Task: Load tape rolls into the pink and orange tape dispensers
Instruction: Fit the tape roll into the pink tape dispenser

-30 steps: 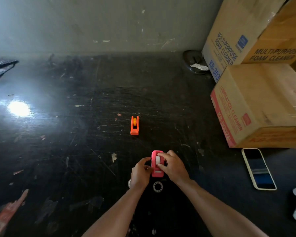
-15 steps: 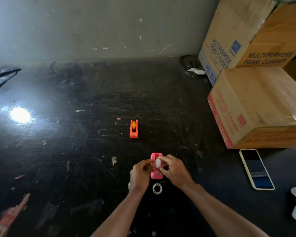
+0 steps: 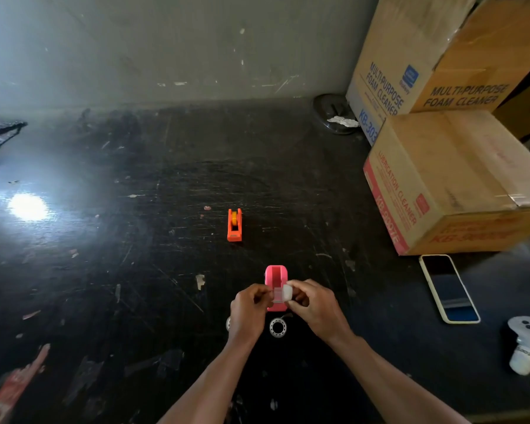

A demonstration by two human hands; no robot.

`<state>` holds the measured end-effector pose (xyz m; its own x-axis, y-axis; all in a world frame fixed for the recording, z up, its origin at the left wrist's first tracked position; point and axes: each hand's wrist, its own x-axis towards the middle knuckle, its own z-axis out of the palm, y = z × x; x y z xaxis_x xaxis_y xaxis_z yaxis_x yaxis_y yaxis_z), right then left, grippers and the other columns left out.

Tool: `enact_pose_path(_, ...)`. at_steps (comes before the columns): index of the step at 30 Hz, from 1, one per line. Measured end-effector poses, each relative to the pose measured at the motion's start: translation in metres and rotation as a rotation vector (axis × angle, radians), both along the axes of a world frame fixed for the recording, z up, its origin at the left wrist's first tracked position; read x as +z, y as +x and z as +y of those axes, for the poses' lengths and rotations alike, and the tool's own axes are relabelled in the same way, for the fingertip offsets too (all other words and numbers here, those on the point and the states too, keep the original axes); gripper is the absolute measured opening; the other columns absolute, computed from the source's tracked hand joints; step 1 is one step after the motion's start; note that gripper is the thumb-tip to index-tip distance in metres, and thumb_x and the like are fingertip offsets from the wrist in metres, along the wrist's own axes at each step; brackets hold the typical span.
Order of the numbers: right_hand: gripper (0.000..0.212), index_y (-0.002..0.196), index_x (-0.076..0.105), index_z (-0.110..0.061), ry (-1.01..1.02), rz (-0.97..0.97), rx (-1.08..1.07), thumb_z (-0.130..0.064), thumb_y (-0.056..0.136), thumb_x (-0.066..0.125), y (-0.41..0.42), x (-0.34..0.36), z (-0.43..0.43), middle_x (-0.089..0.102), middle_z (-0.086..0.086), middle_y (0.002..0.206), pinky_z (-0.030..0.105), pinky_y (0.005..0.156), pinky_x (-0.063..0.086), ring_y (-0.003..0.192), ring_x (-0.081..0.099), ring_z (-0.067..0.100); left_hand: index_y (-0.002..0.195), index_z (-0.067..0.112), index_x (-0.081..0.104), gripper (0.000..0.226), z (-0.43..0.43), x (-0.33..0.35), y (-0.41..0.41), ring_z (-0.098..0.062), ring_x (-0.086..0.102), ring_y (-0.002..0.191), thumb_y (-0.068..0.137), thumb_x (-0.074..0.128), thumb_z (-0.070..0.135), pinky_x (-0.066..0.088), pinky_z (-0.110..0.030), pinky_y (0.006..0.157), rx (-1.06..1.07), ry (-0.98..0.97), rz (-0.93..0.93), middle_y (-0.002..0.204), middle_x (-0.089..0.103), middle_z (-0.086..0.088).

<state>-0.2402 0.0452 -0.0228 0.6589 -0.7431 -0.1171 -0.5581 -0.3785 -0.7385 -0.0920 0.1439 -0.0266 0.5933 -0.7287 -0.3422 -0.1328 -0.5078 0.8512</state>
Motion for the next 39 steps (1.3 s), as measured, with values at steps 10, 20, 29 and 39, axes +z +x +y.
enact_pose_path(10, 0.029, 0.114, 0.076, -0.023, 0.134, -0.012, -0.384, -0.02, 0.086, 0.081, -0.041, -0.038, 0.016, 0.068, -0.011, 0.093, 0.025, 0.081, 0.057, 0.084, 0.066, 0.0, 0.095, 0.024, 0.074, 0.011, 0.018, 0.001, 0.003, -0.012, 0.073, 0.085, 0.097, 0.067, 0.016, 0.059, -0.026, 0.074, 0.087, 0.034, 0.087, 0.093, 0.076, 0.002)
enact_pose_path(20, 0.039, 0.128, 0.068, -0.02, 0.075, 0.136, -0.319, -0.024, 0.09, 0.076, -0.054, -0.046, 0.025, 0.064, -0.005, 0.12, 0.024, 0.092, 0.051, 0.106, 0.063, 0.008, 0.1, 0.022, 0.074, 0.01, 0.028, 0.005, 0.002, -0.011, 0.072, 0.085, 0.099, 0.066, 0.017, 0.056, -0.023, 0.073, 0.092, 0.068, 0.064, 0.093, 0.076, 0.003)
enact_pose_path(29, 0.06, 0.143, 0.055, -0.021, 0.012, 0.161, -0.309, -0.036, 0.089, 0.077, -0.053, -0.038, 0.052, 0.055, -0.002, 0.136, 0.022, 0.094, 0.049, 0.116, 0.058, 0.01, 0.103, 0.02, 0.074, 0.009, 0.032, 0.009, 0.002, -0.01, 0.072, 0.086, 0.099, 0.065, 0.018, 0.054, -0.02, 0.071, 0.105, 0.051, 0.058, 0.095, 0.075, 0.003)
enact_pose_path(39, 0.064, 0.143, 0.055, -0.027, 0.066, 0.115, -0.026, -0.055, 0.088, 0.069, -0.024, -0.043, 0.068, 0.051, -0.008, 0.127, 0.021, 0.094, 0.045, 0.117, 0.053, 0.008, 0.099, 0.02, 0.075, 0.01, 0.048, 0.001, 0.002, -0.011, 0.073, 0.081, 0.098, 0.066, 0.015, 0.054, -0.02, 0.068, 0.09, 0.096, 0.023, 0.09, 0.076, 0.002)
